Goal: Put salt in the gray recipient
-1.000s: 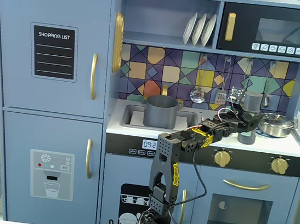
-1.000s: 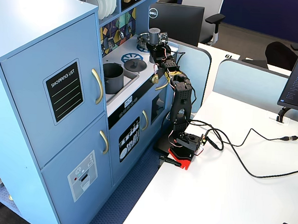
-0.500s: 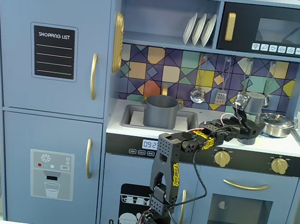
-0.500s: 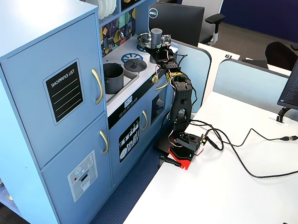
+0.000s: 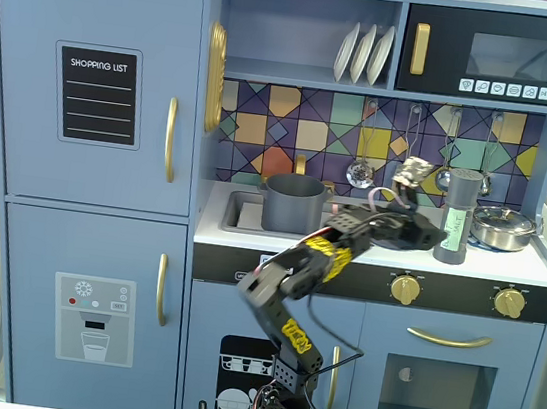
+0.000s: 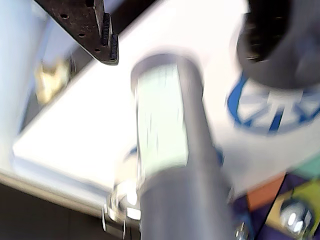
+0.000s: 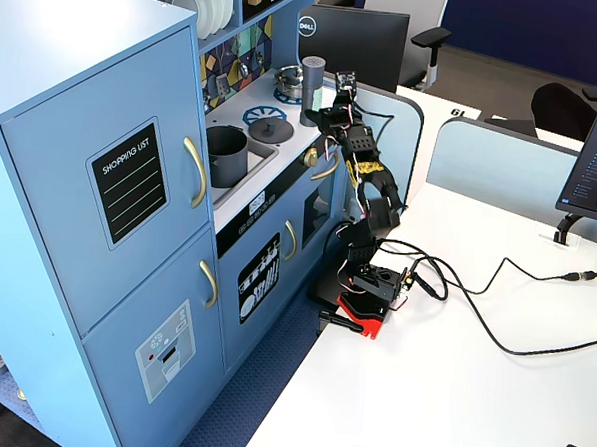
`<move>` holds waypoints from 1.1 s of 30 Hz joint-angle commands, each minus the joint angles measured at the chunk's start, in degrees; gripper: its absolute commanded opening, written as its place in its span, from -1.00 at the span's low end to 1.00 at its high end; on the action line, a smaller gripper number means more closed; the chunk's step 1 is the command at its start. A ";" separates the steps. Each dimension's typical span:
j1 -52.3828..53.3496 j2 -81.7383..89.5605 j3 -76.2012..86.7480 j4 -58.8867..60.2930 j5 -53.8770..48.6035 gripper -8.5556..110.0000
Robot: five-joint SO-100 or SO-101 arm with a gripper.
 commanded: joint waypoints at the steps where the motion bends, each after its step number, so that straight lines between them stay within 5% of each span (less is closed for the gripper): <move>1: -4.48 13.36 2.64 9.67 -3.96 -0.69; 3: -8.00 17.58 5.01 15.29 -6.86 -0.86; 12: -32.78 32.96 16.79 37.71 -9.76 -0.86; 23: -39.64 39.20 54.58 9.76 -11.43 -0.86; 33: -46.05 47.90 64.07 24.08 -6.77 -0.86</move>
